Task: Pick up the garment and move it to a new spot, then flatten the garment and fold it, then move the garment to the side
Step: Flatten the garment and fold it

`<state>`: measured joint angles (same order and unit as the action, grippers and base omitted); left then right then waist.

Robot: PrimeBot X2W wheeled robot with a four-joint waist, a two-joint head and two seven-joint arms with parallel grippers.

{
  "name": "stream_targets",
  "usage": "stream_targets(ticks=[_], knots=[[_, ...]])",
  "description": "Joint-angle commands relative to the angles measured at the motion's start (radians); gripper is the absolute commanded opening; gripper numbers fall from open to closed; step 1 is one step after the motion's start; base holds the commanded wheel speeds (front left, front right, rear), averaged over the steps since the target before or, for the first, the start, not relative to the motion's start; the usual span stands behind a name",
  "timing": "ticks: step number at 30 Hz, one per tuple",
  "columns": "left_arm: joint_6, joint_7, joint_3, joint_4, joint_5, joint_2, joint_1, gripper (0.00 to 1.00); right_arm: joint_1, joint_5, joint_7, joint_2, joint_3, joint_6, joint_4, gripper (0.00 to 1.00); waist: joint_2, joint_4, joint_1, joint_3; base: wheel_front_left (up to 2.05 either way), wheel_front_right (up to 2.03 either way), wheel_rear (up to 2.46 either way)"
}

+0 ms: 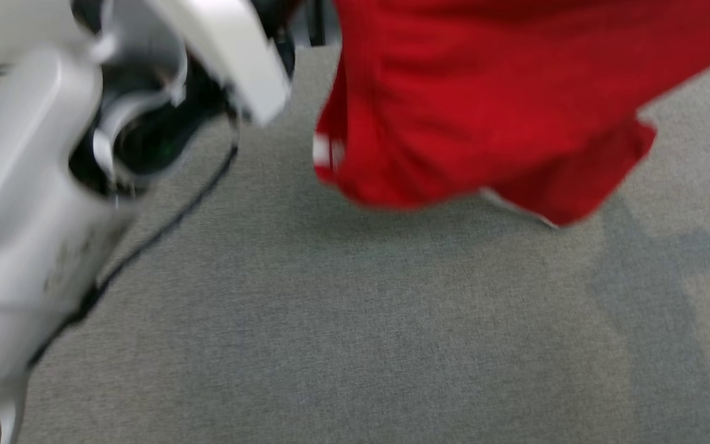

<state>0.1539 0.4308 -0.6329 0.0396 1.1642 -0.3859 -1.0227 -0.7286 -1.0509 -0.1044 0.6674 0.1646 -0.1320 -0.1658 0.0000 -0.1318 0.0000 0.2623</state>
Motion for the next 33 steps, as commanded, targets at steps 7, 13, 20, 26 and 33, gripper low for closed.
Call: stream_targets(ticks=[7, 13, 20, 26, 33], knots=[[-0.166, -0.229, -0.057, -0.348, -0.275, 0.141, -0.424, 0.00, -0.378, 0.166, -0.119, -0.041, 0.045, 0.002, -0.200, 0.00, 0.0000, -0.058, 0.0000, 0.153, 0.00, 0.00, 0.00], [-0.265, -0.381, -0.122, -0.421, -0.284, 0.187, -0.353, 0.00, -0.291, 0.185, -0.157, -0.009, 0.080, 0.002, -0.190, 0.00, 0.0000, -0.032, 0.0000, 0.174, 0.00, 0.00, 0.00], [-0.285, -0.442, -0.281, -0.320, -0.230, 0.096, -0.046, 0.00, 0.078, 0.148, -0.162, -0.013, 0.054, 0.002, -0.180, 0.00, 0.0000, -0.011, 0.0000, 0.166, 0.00, 0.00, 0.00], [-0.282, -0.494, -0.414, -0.181, -0.150, -0.053, 0.303, 0.00, 0.443, 0.050, -0.160, -0.050, 0.123, 0.002, -0.073, 0.00, 0.0000, -0.027, 0.0000, 0.150, 0.00, 0.00, 0.00], [-0.197, -0.597, -0.442, -0.100, -0.121, -0.147, 0.575, 0.00, 0.719, -0.111, -0.150, 0.022, 0.230, 0.002, 0.079, 0.00, 0.0000, -0.031, 0.0000, 0.091, 0.00, 0.00, 0.00]])
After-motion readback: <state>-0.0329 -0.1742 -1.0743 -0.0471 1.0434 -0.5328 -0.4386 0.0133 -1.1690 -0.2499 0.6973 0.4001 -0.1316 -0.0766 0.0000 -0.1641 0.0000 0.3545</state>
